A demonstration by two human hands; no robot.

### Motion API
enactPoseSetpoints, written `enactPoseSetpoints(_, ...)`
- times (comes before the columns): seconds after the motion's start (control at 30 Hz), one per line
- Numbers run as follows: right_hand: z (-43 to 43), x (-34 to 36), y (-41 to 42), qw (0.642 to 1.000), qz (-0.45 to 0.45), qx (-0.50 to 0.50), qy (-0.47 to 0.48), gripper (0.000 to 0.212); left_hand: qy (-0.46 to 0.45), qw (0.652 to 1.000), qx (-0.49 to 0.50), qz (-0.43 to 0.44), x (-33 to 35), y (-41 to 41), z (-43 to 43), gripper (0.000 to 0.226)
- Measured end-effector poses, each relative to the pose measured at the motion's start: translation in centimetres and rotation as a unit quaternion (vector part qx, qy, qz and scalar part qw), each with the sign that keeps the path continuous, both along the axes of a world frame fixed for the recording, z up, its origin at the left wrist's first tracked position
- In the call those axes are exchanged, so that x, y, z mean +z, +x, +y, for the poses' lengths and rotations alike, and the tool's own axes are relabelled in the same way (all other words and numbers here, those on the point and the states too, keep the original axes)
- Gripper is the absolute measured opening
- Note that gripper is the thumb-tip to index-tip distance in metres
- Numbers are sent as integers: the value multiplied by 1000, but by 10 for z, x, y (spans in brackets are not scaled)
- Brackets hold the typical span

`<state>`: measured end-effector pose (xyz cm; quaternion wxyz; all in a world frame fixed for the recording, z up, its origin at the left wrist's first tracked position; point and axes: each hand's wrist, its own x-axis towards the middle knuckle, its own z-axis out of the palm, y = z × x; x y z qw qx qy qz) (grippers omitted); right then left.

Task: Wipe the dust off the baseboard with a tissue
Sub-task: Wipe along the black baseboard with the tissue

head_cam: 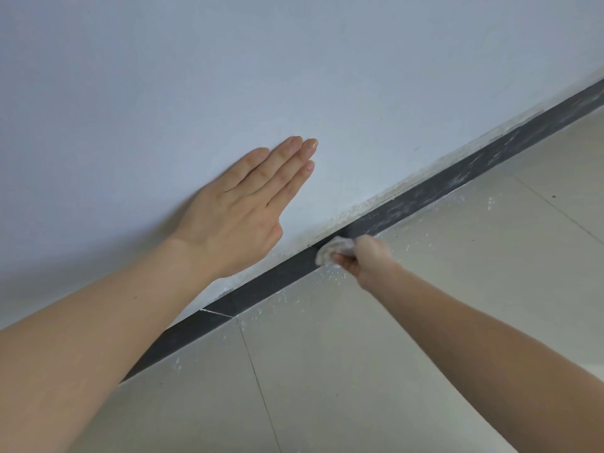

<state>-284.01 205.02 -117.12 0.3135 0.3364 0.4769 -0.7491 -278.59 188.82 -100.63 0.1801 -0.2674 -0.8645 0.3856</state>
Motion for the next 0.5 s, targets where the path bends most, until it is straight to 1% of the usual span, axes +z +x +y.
enactPoseSetpoints(0.07,27,-2,-8,993,47,-112,-4,22,34,999,-2,-8,3,4,-3,65)
enactPoseSetpoints(0.13,49,-5,-11,974,37,-220,-36,22,65,998,1,-9,6,13,-8,65)
enactPoseSetpoints(0.17,55,-4,-7,970,36,-229,-70,24,71,997,5,-7,7,19,-13,65)
enactPoseSetpoints(0.2,54,0,3,973,43,-202,-104,22,72,997,7,-5,8,25,-20,65)
enactPoseSetpoints(0.27,36,2,35,988,42,-88,-121,15,57,998,6,1,11,39,-35,64)
enactPoseSetpoints(0.3,22,1,53,995,36,-14,-93,14,41,999,6,1,11,45,-43,64)
enactPoseSetpoints(0.33,7,-3,71,996,38,69,-43,13,23,1000,7,0,12,51,-51,64)
enactPoseSetpoints(0.37,-7,-5,88,987,50,154,7,13,8,1000,9,-1,12,55,-59,65)
enactPoseSetpoints(0.4,-23,-8,104,972,57,226,32,16,-3,1000,12,-2,12,59,-66,65)
enactPoseSetpoints(0.47,-57,-9,131,943,44,329,24,21,-26,1000,16,3,13,63,-77,67)
enactPoseSetpoints(0.5,-74,-9,141,933,29,360,11,24,-41,999,15,7,12,63,-81,68)
